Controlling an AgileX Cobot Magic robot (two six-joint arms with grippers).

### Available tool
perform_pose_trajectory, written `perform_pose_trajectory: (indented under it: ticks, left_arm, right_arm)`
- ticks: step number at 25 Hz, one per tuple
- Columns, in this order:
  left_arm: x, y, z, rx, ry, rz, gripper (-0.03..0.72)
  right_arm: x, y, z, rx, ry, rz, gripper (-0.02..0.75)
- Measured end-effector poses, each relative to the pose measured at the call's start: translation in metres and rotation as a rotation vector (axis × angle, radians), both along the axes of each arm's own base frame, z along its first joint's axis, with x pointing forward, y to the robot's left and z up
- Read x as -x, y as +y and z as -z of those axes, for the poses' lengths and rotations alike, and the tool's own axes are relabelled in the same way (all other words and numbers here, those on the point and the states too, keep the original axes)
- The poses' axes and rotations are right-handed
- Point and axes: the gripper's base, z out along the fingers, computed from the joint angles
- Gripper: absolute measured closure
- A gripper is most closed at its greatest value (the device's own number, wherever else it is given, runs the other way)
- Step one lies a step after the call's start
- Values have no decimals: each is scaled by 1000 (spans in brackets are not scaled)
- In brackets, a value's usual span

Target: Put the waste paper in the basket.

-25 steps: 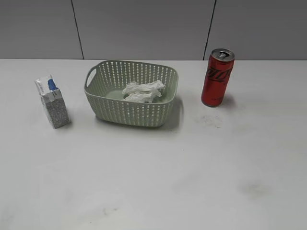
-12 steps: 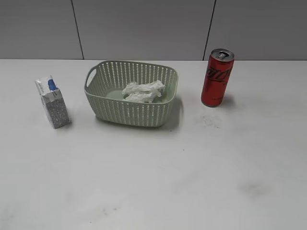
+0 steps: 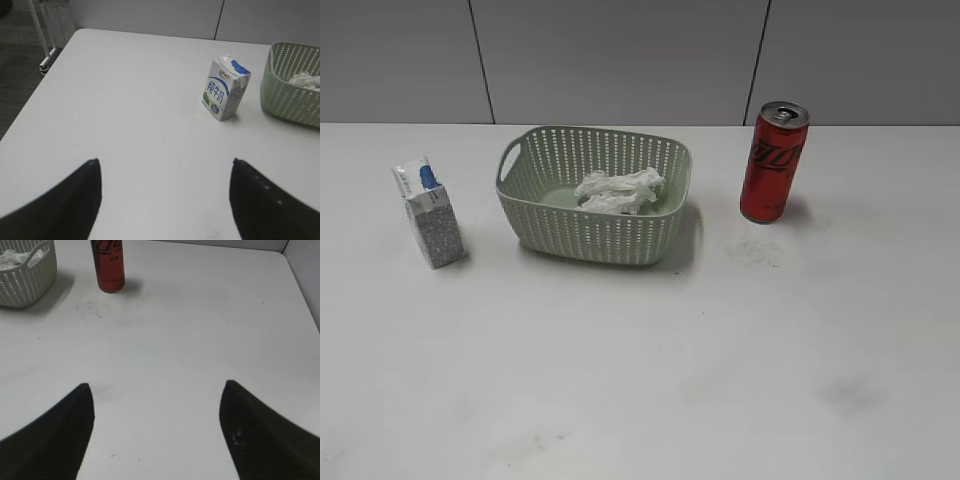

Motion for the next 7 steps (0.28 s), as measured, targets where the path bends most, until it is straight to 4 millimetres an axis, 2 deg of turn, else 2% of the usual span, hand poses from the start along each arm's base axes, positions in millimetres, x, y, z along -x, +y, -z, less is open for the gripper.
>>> perform_pose_trajectory:
  ticks: [7]
  left_arm:
    - [0,0,0,-1,0,1,97]
  right_arm:
    - [0,0,0,0,0,0,148]
